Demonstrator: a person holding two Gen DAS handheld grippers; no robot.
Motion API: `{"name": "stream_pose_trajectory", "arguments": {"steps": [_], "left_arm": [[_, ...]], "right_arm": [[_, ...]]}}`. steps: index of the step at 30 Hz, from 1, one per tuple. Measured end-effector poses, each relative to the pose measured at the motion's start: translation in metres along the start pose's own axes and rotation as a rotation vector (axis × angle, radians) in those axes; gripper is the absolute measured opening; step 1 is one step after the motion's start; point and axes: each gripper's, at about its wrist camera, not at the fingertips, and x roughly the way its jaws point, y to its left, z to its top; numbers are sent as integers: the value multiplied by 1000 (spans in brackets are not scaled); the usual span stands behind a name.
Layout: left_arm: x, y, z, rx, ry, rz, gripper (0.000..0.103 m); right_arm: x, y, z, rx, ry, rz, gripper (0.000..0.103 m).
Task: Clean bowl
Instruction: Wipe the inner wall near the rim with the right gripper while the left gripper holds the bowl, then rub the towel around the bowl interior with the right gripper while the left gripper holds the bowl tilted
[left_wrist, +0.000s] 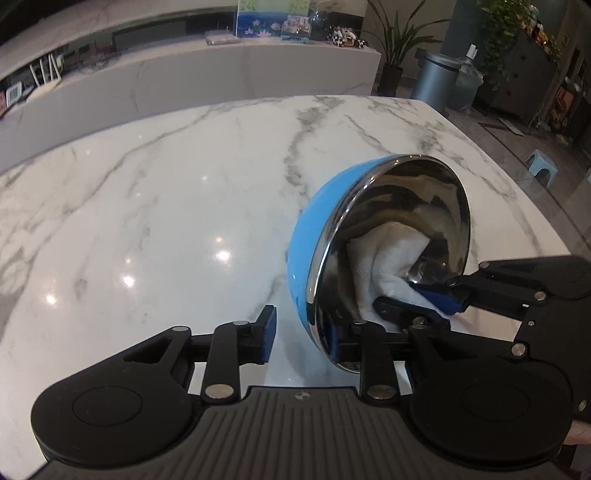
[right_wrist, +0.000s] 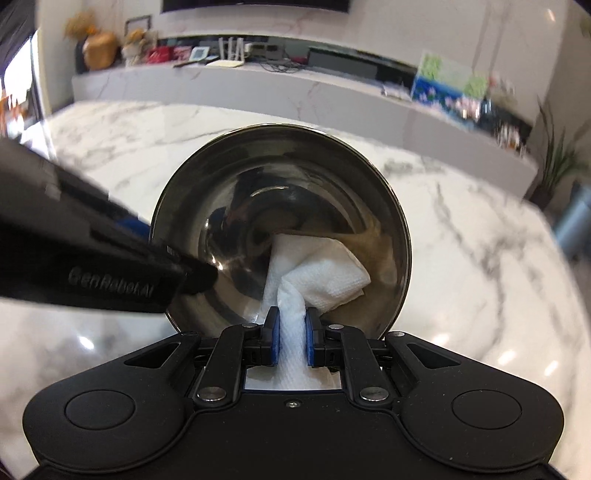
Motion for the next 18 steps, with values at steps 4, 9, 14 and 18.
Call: {"name": "stream_pose_trajectory", "arguments": {"steps": [4,9,14,18], "left_arm": [[3,7,1,-52,-1,-17,29],[5,7,2,-59,-5,-26,21],[6,2,4,-24,12,-19,18],[6,0,4,-6,20,-14,18]], "right_arm": [[2,-9,3,128,13,93,11],[2,-12,3,178,19,130,11],[-1,3,5,57,11,75,11],[-1,19,5,-78,-1,-6,11]]}}
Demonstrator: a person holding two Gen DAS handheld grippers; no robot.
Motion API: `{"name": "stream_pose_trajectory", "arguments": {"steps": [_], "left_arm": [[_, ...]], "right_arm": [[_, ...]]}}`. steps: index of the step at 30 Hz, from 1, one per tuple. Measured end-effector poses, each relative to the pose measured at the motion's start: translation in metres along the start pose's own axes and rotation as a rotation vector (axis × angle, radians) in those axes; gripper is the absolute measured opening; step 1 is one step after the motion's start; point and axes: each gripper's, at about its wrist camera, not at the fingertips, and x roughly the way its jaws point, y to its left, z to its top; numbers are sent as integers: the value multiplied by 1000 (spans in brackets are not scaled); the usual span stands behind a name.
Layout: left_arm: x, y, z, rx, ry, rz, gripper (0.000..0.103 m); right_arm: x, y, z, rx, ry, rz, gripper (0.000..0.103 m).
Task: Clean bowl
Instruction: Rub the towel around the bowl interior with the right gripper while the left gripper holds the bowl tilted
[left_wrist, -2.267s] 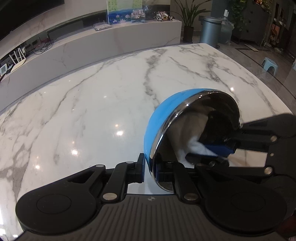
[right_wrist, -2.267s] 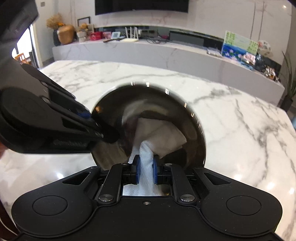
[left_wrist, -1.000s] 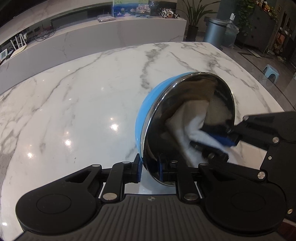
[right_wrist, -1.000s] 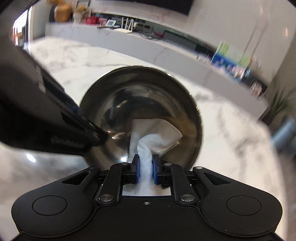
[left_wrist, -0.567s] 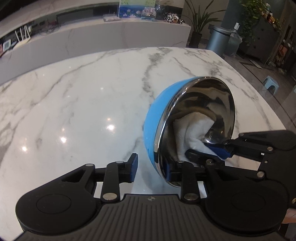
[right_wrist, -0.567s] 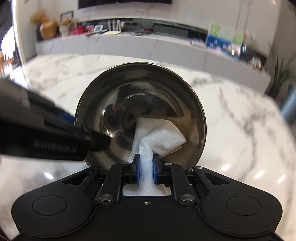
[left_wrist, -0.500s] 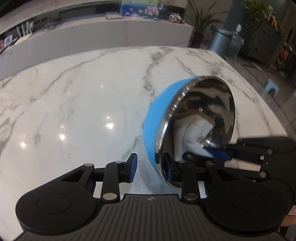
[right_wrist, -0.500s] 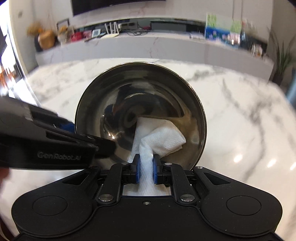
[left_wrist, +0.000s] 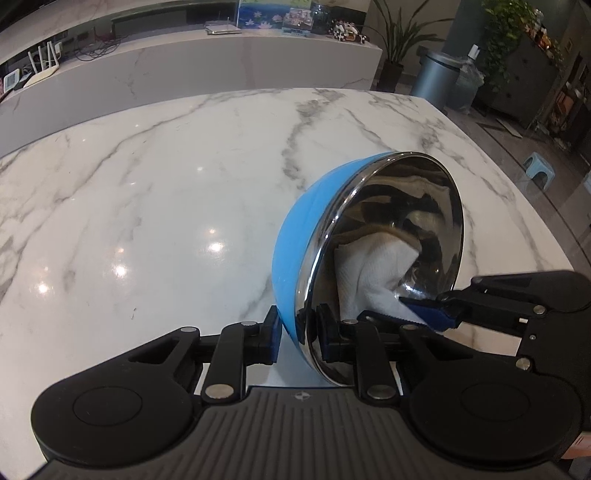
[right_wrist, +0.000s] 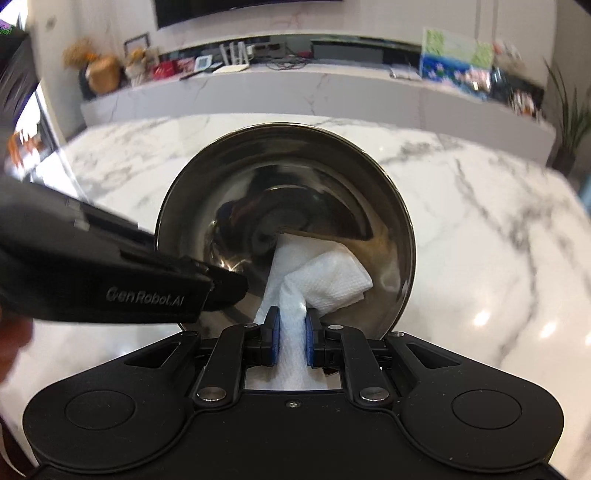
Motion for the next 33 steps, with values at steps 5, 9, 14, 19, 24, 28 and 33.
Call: {"name": "stream_pose_trajectory", "arguments": {"steps": [5,9,14,19,24,28,33], "left_arm": [[-1,-3,0,18,0,6,18],[-2,-2,0,7,-12,7,20],[-2,2,-2,-43,-46,4,27],[0,2,-1,-88,-58,5,27],[2,4,0,-118,-57,-15,27],[3,2,1,-104,-63,-10,20],[3,0,1,-75,-49,-11,17]], "right_arm": [[1,27,-6,-267,-29,-203,11],[3,30,-6,-275,-28,-212,11],[2,12,2,-113,-12,-121,11],[3,1,6,11,-2,-43,11],[2,-16,6,155,15,42,11],[3,-19,5,190,19,67,11],[6,-10,8,117,14,37,11]]}}
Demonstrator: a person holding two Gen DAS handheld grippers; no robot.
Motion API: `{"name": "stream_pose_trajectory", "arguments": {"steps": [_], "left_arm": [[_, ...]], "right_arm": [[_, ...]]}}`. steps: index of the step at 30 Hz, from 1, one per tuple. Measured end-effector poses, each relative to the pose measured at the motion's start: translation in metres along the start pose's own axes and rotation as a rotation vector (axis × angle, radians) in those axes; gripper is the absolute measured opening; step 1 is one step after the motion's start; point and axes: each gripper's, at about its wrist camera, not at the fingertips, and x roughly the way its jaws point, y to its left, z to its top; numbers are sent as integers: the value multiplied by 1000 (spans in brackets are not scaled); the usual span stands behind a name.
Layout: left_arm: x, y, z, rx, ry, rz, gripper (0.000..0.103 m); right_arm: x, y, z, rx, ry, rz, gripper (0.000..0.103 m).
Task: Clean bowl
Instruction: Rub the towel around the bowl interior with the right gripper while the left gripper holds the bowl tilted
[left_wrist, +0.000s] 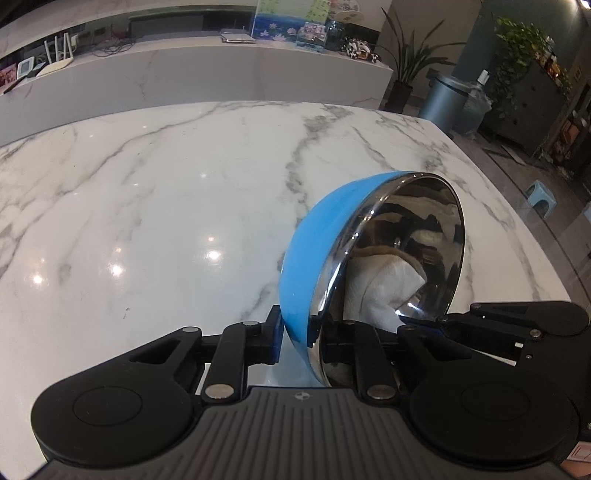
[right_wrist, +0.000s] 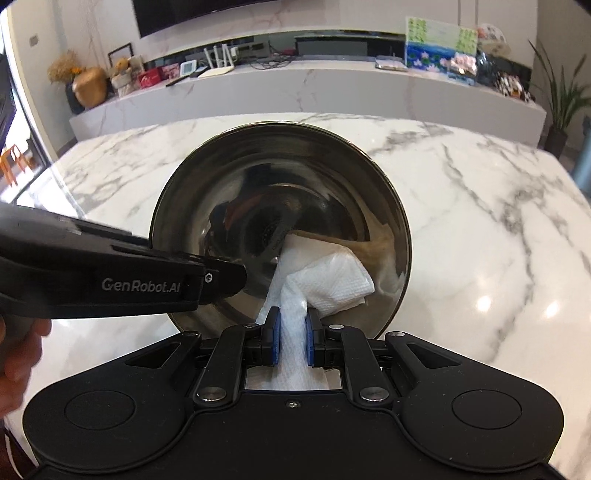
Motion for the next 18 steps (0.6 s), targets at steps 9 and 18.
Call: {"name": "stream_pose_trajectory", "arguments": {"steps": [9,18], "left_arm": [[-1,-4,0,56,32,17,18],[-4,-9,0,123,45,33,18]], "right_arm": [[-2,22,-15,-206,-29,-137,11],[0,25,-23,-304,-51,-220,10]]}}
